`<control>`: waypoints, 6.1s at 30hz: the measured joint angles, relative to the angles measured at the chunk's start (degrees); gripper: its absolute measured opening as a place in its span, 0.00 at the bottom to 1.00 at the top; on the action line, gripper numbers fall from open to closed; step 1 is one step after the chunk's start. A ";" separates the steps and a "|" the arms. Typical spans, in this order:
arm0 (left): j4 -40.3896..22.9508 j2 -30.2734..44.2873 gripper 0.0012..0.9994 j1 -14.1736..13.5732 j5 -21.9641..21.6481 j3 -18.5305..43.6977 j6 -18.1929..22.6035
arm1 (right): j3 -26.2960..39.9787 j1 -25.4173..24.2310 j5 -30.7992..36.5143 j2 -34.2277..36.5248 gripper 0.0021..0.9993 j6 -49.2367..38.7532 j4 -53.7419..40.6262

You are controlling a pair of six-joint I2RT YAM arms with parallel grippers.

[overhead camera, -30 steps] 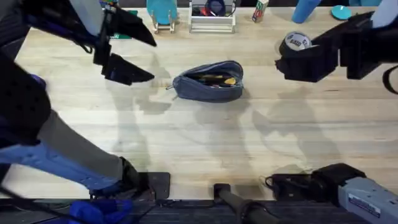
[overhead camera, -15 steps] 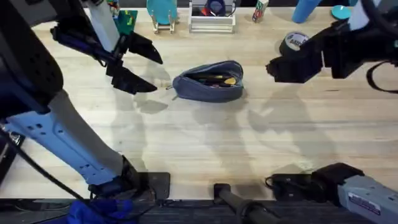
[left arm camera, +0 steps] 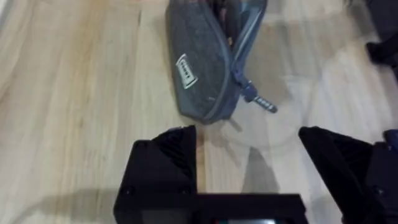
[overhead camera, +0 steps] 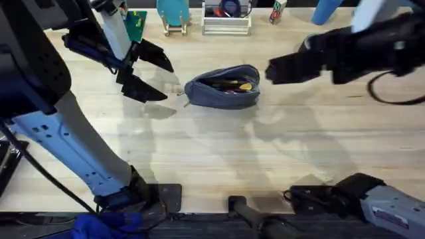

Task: Unzip the bag, pick up the pens from the table one at a time and place them inside, then zip the bag closed.

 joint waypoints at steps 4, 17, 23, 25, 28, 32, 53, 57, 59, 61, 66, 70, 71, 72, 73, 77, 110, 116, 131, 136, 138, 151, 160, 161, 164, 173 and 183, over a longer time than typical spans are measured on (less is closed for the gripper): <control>0.96 -0.01 0.99 0.08 -0.04 0.00 0.00 | -0.02 6.26 1.87 3.25 1.00 8.99 1.27; 0.97 0.00 1.00 0.08 -0.13 0.00 0.00 | -0.02 27.84 23.46 11.89 1.00 37.99 7.37; 0.98 0.00 1.00 0.08 -0.13 0.00 0.00 | -0.02 33.39 30.16 13.60 1.00 43.95 12.14; 0.98 0.00 0.99 0.08 -0.13 0.00 0.00 | -0.02 34.87 31.18 14.30 1.00 45.19 13.29; 0.98 0.00 0.99 0.08 -0.13 0.00 0.00 | -0.02 36.43 32.00 15.73 1.00 47.30 14.71; 1.14 0.00 1.00 0.08 -0.13 0.00 0.00 | -0.02 38.06 32.84 18.34 1.00 50.27 17.17; 7.79 0.00 1.00 0.08 -0.15 0.00 0.02 | -0.02 41.36 33.40 27.74 1.00 61.33 23.86; 10.46 0.00 1.00 0.08 -0.15 -0.61 0.00 | -0.02 41.07 33.40 28.67 1.00 63.02 25.20; 11.33 0.00 1.00 0.08 -0.15 -1.34 0.02 | -0.02 40.96 33.44 28.73 1.00 63.45 26.41; 12.02 0.00 1.00 0.08 -0.15 -2.05 0.01 | -0.02 40.85 33.60 28.74 1.00 63.83 27.48; 12.26 0.00 1.00 0.08 -0.15 -2.67 0.02 | -0.02 40.81 34.56 31.07 1.00 64.47 30.33; 12.37 0.00 0.99 0.08 -0.17 -2.67 0.01 | -0.02 40.81 34.68 33.81 1.00 64.93 32.41; 12.37 0.00 0.99 0.08 -0.17 -2.67 0.01 | -0.02 40.81 34.74 34.33 1.00 65.02 32.94; 12.37 0.00 1.00 0.08 -0.17 -2.67 0.00 | -0.04 40.81 34.74 34.74 1.00 65.12 33.41; 12.37 0.00 1.00 0.08 -0.16 -2.67 0.02 | -0.04 40.81 34.76 35.08 1.00 65.24 33.82; 12.37 0.00 1.00 0.08 -0.17 -2.67 0.01 | -0.04 40.81 36.33 35.35 1.00 65.85 34.15; 12.37 0.00 0.99 0.08 -1.64 -2.71 0.02 | -0.08 39.52 42.28 43.35 1.00 67.24 43.41; 12.37 0.00 0.99 0.08 -1.64 -2.72 0.01 | -0.10 38.70 42.57 43.34 1.00 67.27 44.41; 12.37 -0.01 0.99 0.08 -1.64 -2.73 0.00 | -0.10 38.10 43.75 43.35 0.83 67.47 46.64; 12.37 0.00 0.99 0.08 -1.62 -2.73 0.02 | -0.10 37.86 43.76 43.35 0.55 67.64 46.66; 12.37 0.00 1.00 0.08 -1.62 -2.73 0.01 | -0.10 37.86 43.76 43.41 0.53 67.60 46.66; 12.38 0.00 1.00 0.08 -1.62 -2.73 0.00 | -0.10 37.70 43.74 44.10 0.49 67.65 46.63; 12.37 0.00 0.99 0.08 -1.42 -2.73 0.01 | -0.10 37.20 43.74 44.10 0.43 68.49 46.24; 12.39 -0.01 0.99 0.08 -1.42 -2.73 0.02 | -0.10 37.17 43.74 44.12 0.39 68.62 46.15; 12.38 0.00 0.99 0.08 -1.42 -2.73 0.01 | -0.10 37.05 43.75 44.75 0.18 69.41 46.13; 12.47 0.00 1.00 0.08 -1.41 -2.73 0.00 | -0.11 36.94 43.78 45.92 0.03 70.41 46.24; 12.61 0.00 1.00 0.08 -1.41 -2.73 0.02 | -0.13 36.94 43.76 45.92 0.03 70.65 46.24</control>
